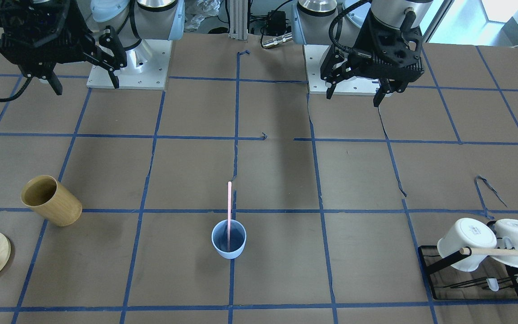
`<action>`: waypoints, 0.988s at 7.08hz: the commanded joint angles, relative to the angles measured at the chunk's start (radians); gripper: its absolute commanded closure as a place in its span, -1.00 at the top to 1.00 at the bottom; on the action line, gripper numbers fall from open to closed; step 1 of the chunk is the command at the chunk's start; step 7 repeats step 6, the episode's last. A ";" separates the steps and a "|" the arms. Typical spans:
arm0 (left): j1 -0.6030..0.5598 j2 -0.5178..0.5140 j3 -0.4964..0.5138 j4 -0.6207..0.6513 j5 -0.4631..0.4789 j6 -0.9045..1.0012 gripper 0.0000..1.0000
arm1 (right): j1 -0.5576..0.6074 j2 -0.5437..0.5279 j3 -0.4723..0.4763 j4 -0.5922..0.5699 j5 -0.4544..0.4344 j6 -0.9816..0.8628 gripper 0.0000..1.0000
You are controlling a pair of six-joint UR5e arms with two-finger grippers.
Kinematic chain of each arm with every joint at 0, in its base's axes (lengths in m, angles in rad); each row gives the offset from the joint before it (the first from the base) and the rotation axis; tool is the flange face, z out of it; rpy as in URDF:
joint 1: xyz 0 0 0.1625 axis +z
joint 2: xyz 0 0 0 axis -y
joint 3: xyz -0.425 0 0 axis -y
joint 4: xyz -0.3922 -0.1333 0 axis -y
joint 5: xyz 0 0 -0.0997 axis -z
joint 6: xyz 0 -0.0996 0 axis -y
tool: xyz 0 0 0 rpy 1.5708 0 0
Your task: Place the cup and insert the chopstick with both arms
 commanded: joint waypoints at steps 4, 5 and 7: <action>0.000 0.000 0.000 0.000 0.000 0.000 1.00 | 0.025 0.075 0.004 -0.118 0.003 0.058 1.00; 0.000 0.000 0.000 0.000 -0.002 0.000 1.00 | 0.016 0.111 -0.023 -0.135 0.021 0.058 1.00; 0.000 0.000 0.000 0.000 0.000 0.000 1.00 | 0.023 0.127 -0.072 -0.119 0.017 0.058 1.00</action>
